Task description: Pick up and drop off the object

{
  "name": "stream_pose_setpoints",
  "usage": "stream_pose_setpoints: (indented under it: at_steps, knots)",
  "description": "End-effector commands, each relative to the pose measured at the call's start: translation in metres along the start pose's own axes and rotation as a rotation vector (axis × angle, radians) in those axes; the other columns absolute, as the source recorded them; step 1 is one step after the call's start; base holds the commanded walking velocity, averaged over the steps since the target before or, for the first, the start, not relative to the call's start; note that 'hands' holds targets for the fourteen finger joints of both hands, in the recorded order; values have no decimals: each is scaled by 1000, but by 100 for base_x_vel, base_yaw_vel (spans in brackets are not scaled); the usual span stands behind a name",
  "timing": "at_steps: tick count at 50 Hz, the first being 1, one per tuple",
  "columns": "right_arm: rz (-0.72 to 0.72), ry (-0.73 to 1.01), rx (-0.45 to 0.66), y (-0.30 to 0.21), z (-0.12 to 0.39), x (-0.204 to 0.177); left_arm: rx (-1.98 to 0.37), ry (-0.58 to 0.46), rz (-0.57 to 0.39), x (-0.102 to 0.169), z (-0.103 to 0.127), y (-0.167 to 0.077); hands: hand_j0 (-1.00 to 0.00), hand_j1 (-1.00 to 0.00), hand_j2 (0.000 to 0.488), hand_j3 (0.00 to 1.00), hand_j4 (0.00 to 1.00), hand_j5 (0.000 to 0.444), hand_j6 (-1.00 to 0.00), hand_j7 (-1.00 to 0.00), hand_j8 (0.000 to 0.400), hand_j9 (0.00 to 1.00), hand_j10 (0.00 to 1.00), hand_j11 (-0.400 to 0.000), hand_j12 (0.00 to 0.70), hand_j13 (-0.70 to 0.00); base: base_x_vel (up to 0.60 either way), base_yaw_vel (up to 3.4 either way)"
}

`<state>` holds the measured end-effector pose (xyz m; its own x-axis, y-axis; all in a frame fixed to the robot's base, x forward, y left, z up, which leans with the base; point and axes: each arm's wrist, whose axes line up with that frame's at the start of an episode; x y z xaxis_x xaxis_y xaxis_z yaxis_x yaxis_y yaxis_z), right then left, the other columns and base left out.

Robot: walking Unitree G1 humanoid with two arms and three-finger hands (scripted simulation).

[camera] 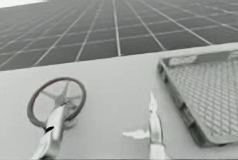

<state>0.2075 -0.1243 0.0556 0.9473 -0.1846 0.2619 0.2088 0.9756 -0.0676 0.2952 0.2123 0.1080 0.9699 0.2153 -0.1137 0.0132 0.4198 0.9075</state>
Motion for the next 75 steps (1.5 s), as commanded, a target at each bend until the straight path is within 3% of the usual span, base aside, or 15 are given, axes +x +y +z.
stream_pose_setpoints:
  at_steps: [1,16,20,21,22,34,37,38,39,46,55,57,58,66,75]
  knots:
    - [23,20,6,1,-7,3,-162,35,30,-26,13,7,-1000,-1000,0,0,0,0,-1000,-1000,400,0,0,0,700,0,0,0]
    - [143,-41,-60,44,-17,11,-1821,-634,-397,-93,51,105,-1000,-1000,0,0,0,0,-1000,-1000,400,0,0,0,700,0,0,0]
    - [214,-58,-43,65,-17,13,-1482,-600,-512,-106,59,133,-1000,-1000,0,0,0,0,-1000,-1000,400,0,0,0,700,0,0,0]
    - [-23,-265,406,180,-27,20,-1981,-397,-506,-96,41,61,-1000,-1000,0,0,0,0,-1000,-1000,400,0,0,0,700,0,0,0]
    - [-69,-277,429,207,-37,30,-1977,-384,-534,-99,36,62,-1000,-1000,0,0,0,0,-1000,-1000,400,0,0,0,700,0,0,0]
    - [10,-471,-19,174,2,48,-1979,-400,-610,-117,68,55,-1000,-1000,0,0,0,0,-1000,-1000,400,0,0,0,700,0,0,0]
    - [-82,-457,20,186,2,48,-1999,-377,-601,-114,68,50,-1000,-1000,0,112,1000,444,-1000,-1000,400,112,1000,-400,700,-700,0,0]
    - [-89,-461,32,185,4,43,-1995,-386,-601,-114,71,52,-1000,-1000,0,931,1000,34,-1000,-1000,400,931,1000,-400,700,-700,0,0]
    - [-98,-452,69,182,-1,51,-1989,-381,-609,-113,73,52,-1000,-1000,0,989,1000,5,-1000,-1000,400,989,1000,-400,700,-700,0,0]
    - [-53,-3,482,168,-27,50,-1931,-316,-593,-115,57,44,-1000,-1000,0,1000,1000,0,-1000,-1000,400,1000,1000,-400,700,-700,0,0]
    - [-238,88,494,66,-1,70,-1800,-80,-595,-92,43,16,-989,-1000,5,1000,1000,0,-989,-1000,400,1000,1000,-400,700,-700,0,0]
    - [-316,116,493,68,-6,65,-1747,-35,-619,-71,43,-10,-23,-1000,488,1000,1000,0,-23,-1000,400,1000,1000,-400,700,-700,0,0]
    - [-400,105,514,60,-19,58,-1726,17,-645,-69,48,-8,0,0,0,1000,1000,0,0,0,0,1000,1000,-400,0,-700,0,0]
    - [-315,-369,-12,30,-39,75,-1748,67,-614,-77,37,-18,0,0,0,1000,1000,0,0,0,0,1000,1000,-400,0,-700,0,0]
    - [-289,-545,-87,18,-11,59,-1742,82,-706,-86,38,-36,0,0,0,1000,1000,0,0,0,0,1000,1000,-400,0,-700,0,0]
